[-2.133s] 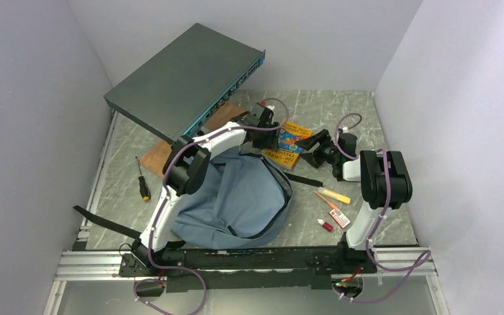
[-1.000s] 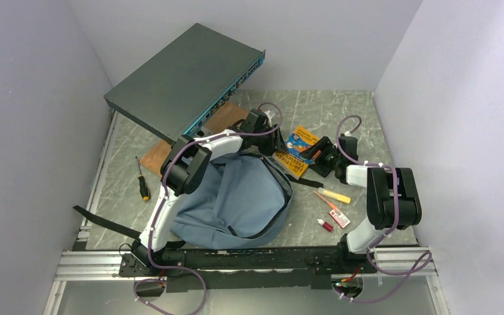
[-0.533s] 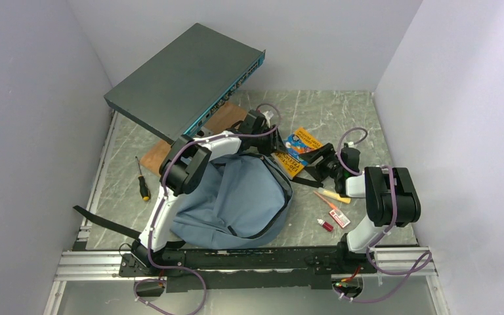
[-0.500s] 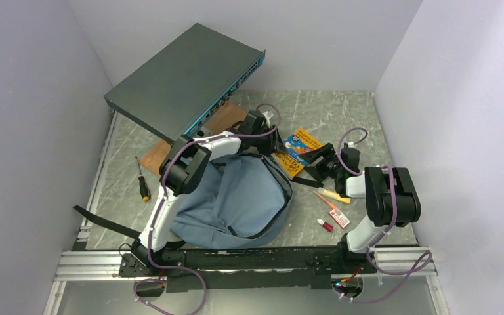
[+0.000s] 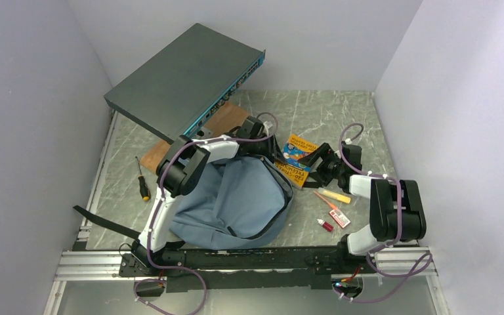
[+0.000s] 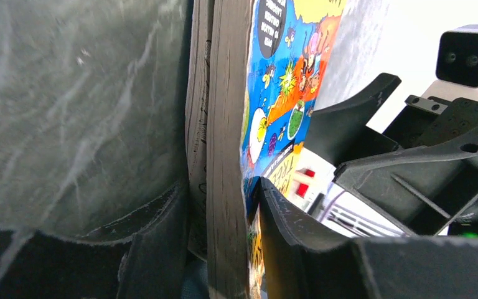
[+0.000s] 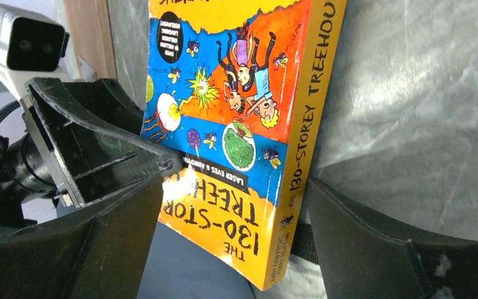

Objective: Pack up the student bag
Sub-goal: Pick up the book from the center of the board.

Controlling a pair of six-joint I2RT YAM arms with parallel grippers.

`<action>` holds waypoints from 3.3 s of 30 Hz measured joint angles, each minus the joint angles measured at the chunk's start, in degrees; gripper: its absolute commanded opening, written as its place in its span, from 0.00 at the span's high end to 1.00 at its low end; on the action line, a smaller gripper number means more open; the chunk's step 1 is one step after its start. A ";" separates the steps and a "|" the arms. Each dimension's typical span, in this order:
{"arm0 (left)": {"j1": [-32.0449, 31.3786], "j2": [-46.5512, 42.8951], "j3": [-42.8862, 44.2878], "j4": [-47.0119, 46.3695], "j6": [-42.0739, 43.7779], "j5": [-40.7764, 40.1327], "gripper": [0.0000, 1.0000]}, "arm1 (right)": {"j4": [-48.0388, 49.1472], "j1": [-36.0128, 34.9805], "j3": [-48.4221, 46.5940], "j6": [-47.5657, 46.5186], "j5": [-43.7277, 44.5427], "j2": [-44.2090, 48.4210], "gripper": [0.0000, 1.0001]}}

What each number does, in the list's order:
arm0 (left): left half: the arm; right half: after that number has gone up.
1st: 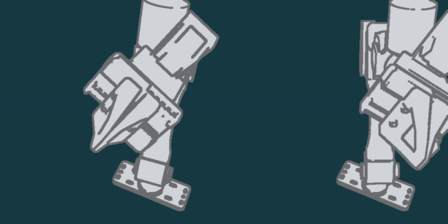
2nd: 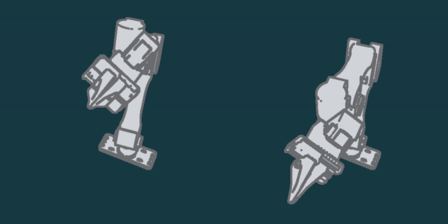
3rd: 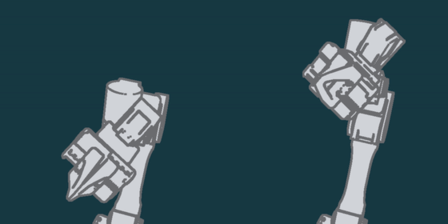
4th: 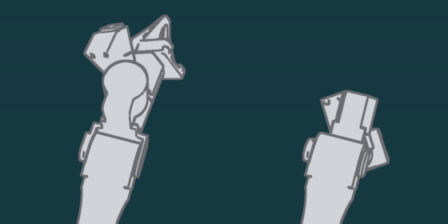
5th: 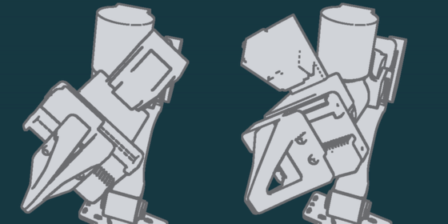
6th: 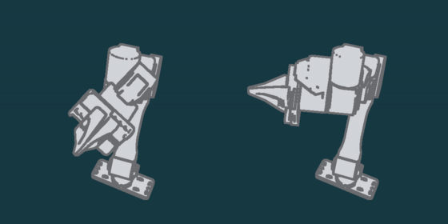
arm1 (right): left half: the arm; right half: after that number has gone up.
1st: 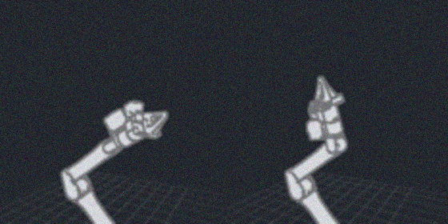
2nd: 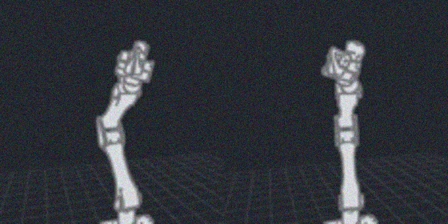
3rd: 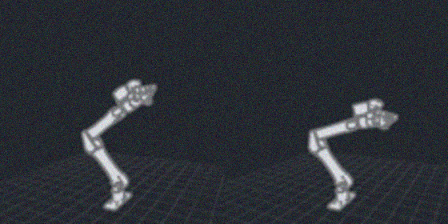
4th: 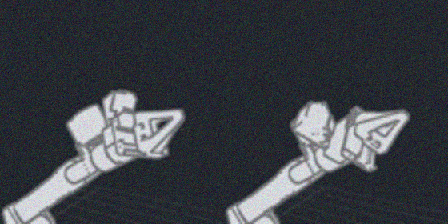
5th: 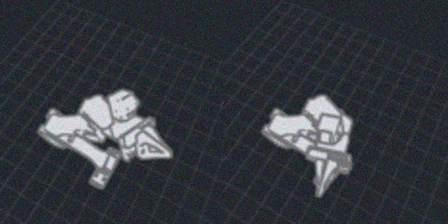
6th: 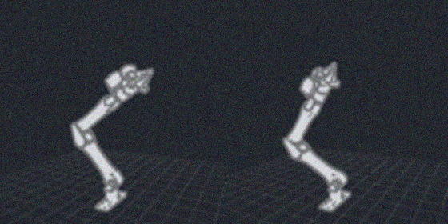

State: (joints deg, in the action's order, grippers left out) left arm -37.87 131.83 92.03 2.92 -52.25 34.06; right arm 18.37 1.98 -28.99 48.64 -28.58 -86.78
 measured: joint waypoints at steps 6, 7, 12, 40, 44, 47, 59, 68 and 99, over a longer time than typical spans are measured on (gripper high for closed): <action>-0.02 -0.04 -3.28 -5.42 -8.20 5.70 0.83 | -3.78 1.64 1.73 -0.09 -1.36 3.69 0.10; -0.02 -0.11 -3.58 -6.16 -9.31 6.27 0.82 | -3.74 2.43 2.47 0.48 -1.95 4.13 0.10; -0.07 -1.01 -4.09 -8.50 -13.51 8.41 0.79 | -0.66 4.50 4.83 4.66 -6.14 4.33 0.29; -1.25 -38.88 -6.73 17.38 20.06 0.66 0.00 | -26.36 9.49 -27.63 -11.63 -3.58 20.15 1.00; -1.25 -45.55 -6.73 18.27 21.90 2.29 0.00 | -28.65 9.18 -28.81 -11.89 -9.46 24.81 1.00; -1.25 -50.47 -7.26 18.97 23.37 1.90 0.00 | -27.19 6.56 -28.61 -8.76 -16.13 26.82 1.00; 1.66 -74.58 -11.54 21.00 17.84 -12.44 0.00 | 2.75 -7.69 -24.57 20.20 -31.61 32.98 1.00; 4.07 -72.98 -17.84 2.49 2.32 0.33 0.00 | 25.88 -16.31 -23.43 42.97 -29.42 28.98 1.00; 4.57 -69.44 -17.73 -10.03 -5.92 6.60 0.65 | 3.98 -23.17 -37.03 25.18 -28.13 24.24 1.00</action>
State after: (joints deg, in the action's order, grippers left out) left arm -33.30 62.39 74.30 -7.11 -58.17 40.66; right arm 22.35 -21.19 -66.02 73.82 -56.71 -62.54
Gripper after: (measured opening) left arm 0.544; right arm 0.259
